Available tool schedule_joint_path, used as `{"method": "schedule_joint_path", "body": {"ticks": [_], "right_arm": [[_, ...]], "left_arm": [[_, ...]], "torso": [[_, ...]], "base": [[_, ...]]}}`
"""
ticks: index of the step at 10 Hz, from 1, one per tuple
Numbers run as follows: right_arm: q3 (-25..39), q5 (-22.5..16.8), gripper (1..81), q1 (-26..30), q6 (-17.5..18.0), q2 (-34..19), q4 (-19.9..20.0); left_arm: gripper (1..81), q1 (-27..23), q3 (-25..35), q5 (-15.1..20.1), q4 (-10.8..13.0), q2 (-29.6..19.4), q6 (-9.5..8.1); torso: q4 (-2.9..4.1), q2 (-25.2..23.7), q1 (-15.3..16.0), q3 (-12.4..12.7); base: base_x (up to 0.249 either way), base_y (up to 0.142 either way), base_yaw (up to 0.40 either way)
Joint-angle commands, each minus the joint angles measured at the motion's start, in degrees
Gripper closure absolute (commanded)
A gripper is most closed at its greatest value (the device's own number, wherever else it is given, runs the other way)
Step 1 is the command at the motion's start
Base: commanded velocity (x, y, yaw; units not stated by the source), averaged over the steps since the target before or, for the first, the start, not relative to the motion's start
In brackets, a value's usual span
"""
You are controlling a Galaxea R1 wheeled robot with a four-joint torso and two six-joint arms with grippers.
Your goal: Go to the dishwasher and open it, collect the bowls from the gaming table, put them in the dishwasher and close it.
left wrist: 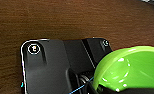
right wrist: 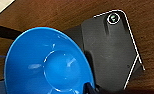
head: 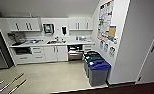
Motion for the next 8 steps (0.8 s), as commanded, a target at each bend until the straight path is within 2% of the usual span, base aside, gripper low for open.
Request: {"method": "schedule_joint_path", "body": {"ticks": [1,8], "right_arm": [[0.56,-1.96,81.1,2.08,-0.16,-0.46,-1.21],[0.56,-1.96,81.1,2.08,-0.16,-0.46,-1.29]], "left_arm": [[81.1,-2.61,-0.25,0.76,0.53,-1.41,0.33],[81.1,-2.53,-0.25,0.76,0.44,-1.58,0.32]], "torso": [[0.00,0.00,0.00,0.00],[0.00,0.00,-0.05,0.00]], "base": [[0.174,0.000,0.000],[0.174,0.000,0.000]]}}
